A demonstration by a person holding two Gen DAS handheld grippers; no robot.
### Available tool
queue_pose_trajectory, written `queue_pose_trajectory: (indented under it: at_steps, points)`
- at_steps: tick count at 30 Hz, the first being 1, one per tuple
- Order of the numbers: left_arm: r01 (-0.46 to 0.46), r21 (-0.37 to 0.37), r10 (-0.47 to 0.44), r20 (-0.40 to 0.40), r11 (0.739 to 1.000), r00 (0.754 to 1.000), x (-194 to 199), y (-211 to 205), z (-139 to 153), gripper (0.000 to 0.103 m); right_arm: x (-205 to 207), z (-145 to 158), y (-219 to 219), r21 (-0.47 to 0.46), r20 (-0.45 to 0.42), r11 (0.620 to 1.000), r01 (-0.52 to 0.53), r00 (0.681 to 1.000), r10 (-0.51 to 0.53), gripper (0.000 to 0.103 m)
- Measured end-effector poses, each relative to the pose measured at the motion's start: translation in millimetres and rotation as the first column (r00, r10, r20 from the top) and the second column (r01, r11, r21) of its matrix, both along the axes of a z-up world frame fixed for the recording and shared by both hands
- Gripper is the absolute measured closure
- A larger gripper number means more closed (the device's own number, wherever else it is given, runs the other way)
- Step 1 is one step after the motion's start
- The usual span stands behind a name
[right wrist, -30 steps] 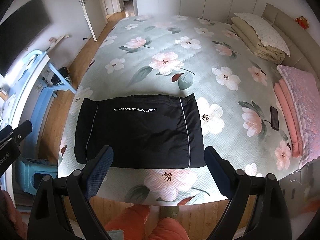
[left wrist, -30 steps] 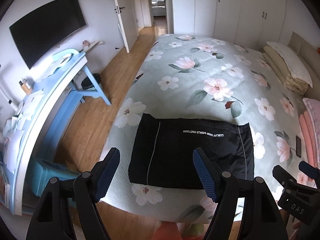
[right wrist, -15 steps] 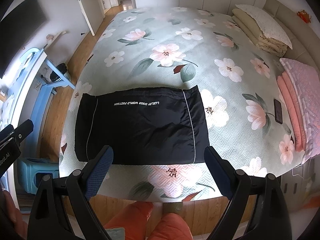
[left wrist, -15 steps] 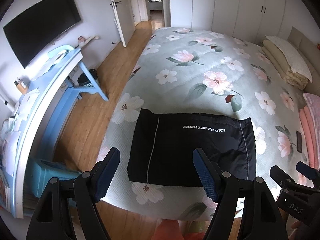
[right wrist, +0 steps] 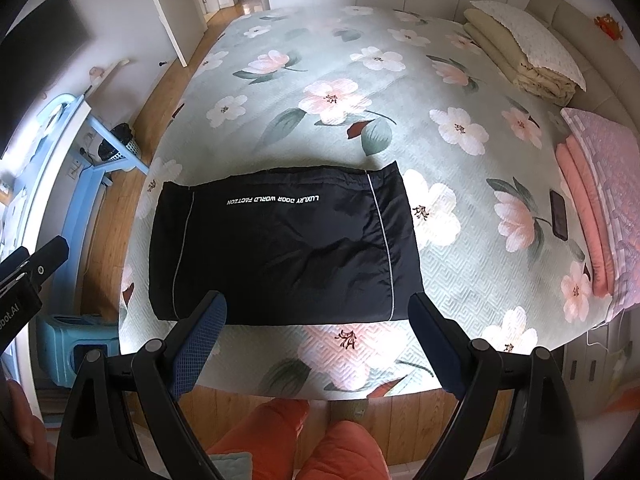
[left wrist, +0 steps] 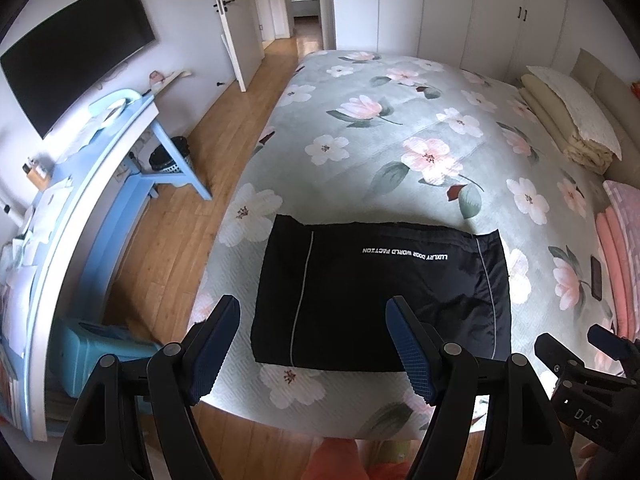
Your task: Fold large clothes
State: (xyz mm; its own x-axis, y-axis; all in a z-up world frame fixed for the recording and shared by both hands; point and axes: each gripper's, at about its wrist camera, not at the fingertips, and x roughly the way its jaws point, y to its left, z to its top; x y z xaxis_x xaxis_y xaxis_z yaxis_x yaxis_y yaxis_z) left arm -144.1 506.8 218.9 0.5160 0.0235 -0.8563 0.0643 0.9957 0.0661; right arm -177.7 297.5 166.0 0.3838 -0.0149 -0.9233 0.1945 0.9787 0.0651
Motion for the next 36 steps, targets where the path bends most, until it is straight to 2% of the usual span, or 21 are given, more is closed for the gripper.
queue_pose_trajectory:
  at_steps: [27, 36]
  points:
    - [0.006, 0.019, -0.006, 0.003, 1.000, 1.000, 9, 3, -2, 0.026, 6, -11, 4, 0.014, -0.026, 1.000, 0.013, 1.000, -0.013, 0.010]
    - [0.032, 0.035, -0.033, 0.012, 0.999, 0.999, 17, 4, -4, 0.026, 7, -14, 3, 0.018, -0.037, 0.999, 0.030, 0.999, -0.029, 0.010]
